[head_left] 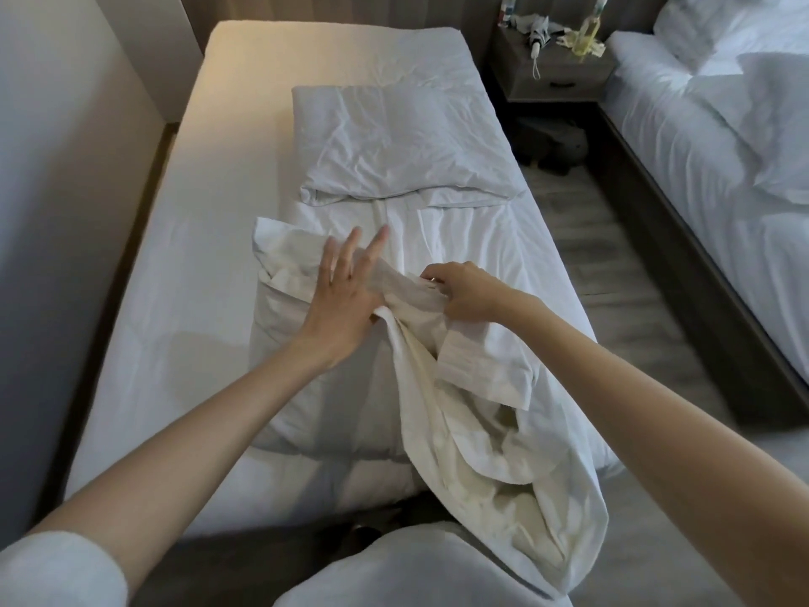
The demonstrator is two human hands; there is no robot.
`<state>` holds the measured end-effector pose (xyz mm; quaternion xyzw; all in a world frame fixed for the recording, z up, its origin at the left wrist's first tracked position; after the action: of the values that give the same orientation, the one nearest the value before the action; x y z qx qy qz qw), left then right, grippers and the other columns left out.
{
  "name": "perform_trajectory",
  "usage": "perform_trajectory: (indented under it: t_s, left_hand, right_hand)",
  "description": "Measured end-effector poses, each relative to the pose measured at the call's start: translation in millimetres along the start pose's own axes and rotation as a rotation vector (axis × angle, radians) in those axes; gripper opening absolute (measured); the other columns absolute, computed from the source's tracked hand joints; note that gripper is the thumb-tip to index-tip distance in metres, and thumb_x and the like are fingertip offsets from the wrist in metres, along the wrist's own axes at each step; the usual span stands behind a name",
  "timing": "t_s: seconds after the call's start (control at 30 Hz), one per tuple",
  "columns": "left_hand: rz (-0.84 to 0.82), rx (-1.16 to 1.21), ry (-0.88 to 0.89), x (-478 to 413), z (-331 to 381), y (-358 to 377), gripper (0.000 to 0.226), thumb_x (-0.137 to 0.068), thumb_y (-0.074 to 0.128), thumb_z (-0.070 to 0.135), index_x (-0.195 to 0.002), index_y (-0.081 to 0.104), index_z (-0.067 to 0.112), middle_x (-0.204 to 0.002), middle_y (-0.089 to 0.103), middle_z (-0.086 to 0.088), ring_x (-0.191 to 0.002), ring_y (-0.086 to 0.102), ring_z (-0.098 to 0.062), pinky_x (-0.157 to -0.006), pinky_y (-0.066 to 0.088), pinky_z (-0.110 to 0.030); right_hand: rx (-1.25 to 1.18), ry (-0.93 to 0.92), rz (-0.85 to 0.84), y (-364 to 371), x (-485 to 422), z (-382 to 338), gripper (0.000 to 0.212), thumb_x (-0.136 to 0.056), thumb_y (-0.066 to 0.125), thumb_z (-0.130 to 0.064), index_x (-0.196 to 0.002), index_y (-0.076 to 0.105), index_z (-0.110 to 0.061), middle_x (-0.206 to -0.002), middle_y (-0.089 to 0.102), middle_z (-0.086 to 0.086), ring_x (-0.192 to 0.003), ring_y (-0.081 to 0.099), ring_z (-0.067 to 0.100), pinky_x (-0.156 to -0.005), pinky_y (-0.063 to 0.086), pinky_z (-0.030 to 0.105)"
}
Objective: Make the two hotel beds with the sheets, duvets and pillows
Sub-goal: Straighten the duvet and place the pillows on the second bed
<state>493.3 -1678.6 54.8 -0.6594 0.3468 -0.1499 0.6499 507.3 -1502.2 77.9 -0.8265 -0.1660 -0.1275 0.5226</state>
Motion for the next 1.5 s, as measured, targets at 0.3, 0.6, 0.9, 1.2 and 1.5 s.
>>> perform_trajectory:
  t_s: [0.3, 0.6, 0.9, 1.2, 1.5]
  left_hand:
    - [-0.298, 0.096, 0.106, -22.1, -7.5, 19.7, 0.03, -0.101, 0.034, 0.025, -0.108, 0.063, 0.018, -0.087, 0.064, 0.0, -0.089, 0.061, -0.021, -0.12, -0.003, -0.046]
    - [-0.266, 0.239, -0.121, -15.1, -16.7, 27.8, 0.029, -0.099, 0.038, 0.02, -0.115, 0.063, 0.019, -0.103, 0.068, -0.008, -0.104, 0.061, -0.026, -0.116, 0.013, -0.04]
    - [-0.251, 0.195, -0.127, 4.4, -20.2, 23.0, 0.032, -0.102, 0.036, 0.027, -0.116, 0.064, 0.017, -0.105, 0.068, -0.01, -0.105, 0.06, -0.026, -0.116, 0.014, -0.04]
    - [-0.262, 0.183, -0.154, 7.8, -19.3, 15.6, 0.035, -0.103, 0.034, 0.032, -0.116, 0.062, 0.014, -0.105, 0.069, -0.01, -0.105, 0.061, -0.027, -0.114, 0.018, -0.041]
    - [-0.196, 0.217, -0.079, 8.9, -18.5, 26.5, 0.025, -0.1, 0.045, 0.022, -0.103, 0.067, 0.011, -0.097, 0.067, -0.012, -0.098, 0.06, -0.031, -0.114, 0.018, -0.043]
  right_hand:
    - [0.015, -0.04, 0.215, 9.7, 36.0, -8.6, 0.039, -0.083, 0.041, 0.003, -0.118, 0.036, -0.015, -0.108, 0.059, 0.012, -0.08, 0.056, 0.032, -0.071, 0.045, 0.047]
    - [0.516, 0.07, 0.186, 105.8, 66.0, -19.4, 0.07, -0.097, 0.037, -0.054, -0.15, 0.019, -0.013, -0.159, 0.019, 0.002, -0.15, -0.006, 0.026, -0.111, -0.01, 0.067]
    - [0.8, 0.511, -0.086, 96.2, 121.6, 75.6, 0.076, -0.09, 0.019, -0.074, -0.143, 0.043, -0.027, -0.147, 0.039, -0.007, -0.146, 0.007, 0.03, -0.092, -0.028, 0.076]
    - [0.412, 0.678, 0.137, 70.1, 132.5, 57.5, 0.067, -0.091, 0.033, -0.07, -0.131, 0.053, -0.02, -0.134, 0.052, 0.014, -0.14, 0.009, 0.057, -0.106, -0.008, 0.073]
    - [-0.046, 0.502, 0.67, 48.7, 95.9, 80.3, 0.04, -0.097, 0.048, -0.041, -0.131, 0.052, -0.02, -0.142, 0.045, 0.006, -0.128, 0.041, 0.034, -0.105, 0.034, 0.045]
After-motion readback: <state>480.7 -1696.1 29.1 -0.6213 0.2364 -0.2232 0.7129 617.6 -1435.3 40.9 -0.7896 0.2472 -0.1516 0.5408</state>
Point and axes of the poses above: each hand's wrist, its own x-axis away from the middle knuckle, its own y-axis out of the palm, z = x × y, the point moved 3 cm from there along -x, towards the middle knuckle
